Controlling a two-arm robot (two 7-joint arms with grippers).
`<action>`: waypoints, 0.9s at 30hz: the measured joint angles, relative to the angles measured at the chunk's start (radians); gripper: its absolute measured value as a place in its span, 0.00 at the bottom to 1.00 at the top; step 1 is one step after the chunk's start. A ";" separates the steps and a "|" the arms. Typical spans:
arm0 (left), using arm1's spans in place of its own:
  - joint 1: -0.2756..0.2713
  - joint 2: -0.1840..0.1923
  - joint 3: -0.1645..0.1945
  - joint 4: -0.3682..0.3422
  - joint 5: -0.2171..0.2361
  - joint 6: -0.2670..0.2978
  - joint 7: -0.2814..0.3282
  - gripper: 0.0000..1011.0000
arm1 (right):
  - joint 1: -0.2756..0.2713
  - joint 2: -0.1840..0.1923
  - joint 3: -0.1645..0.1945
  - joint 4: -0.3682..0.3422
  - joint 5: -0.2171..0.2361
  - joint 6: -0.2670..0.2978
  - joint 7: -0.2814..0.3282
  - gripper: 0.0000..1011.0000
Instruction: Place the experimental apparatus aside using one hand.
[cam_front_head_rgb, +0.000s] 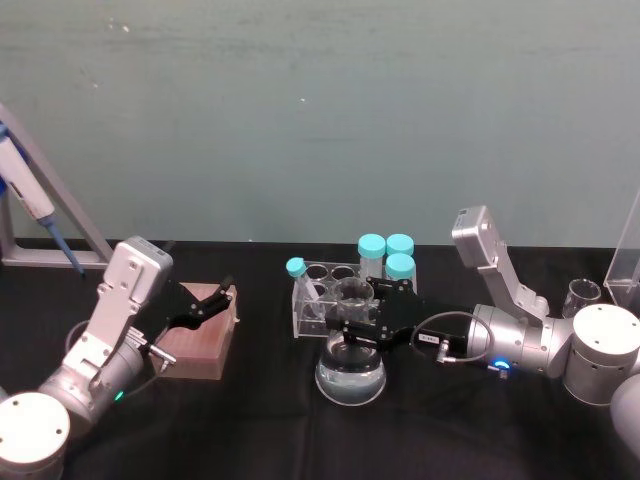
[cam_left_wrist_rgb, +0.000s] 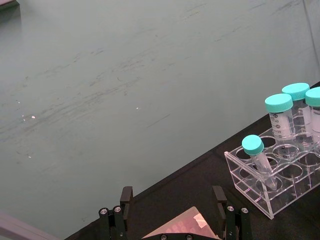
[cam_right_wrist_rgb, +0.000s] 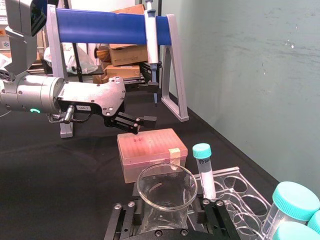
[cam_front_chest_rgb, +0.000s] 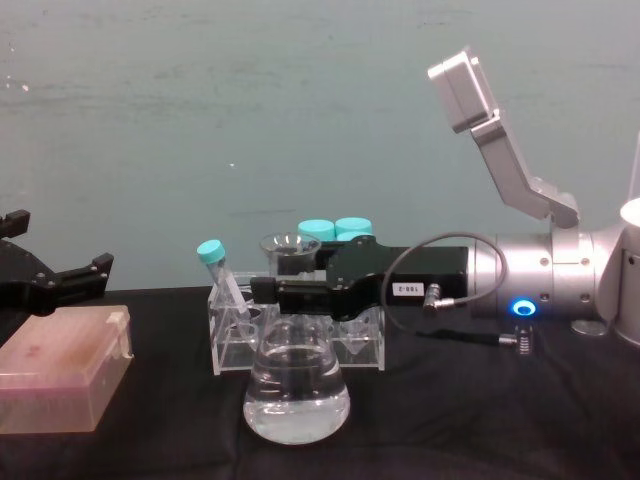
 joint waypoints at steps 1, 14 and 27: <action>0.000 0.000 0.000 0.000 0.000 0.000 0.000 0.99 | 0.000 0.000 0.000 0.000 0.000 0.000 0.000 0.59; 0.000 0.000 0.000 0.000 0.000 0.000 0.000 0.99 | -0.001 0.001 0.000 -0.004 -0.002 -0.001 -0.002 0.45; 0.000 0.000 0.000 0.000 0.000 0.000 0.000 0.99 | -0.050 0.039 0.002 -0.108 -0.005 0.018 -0.024 0.45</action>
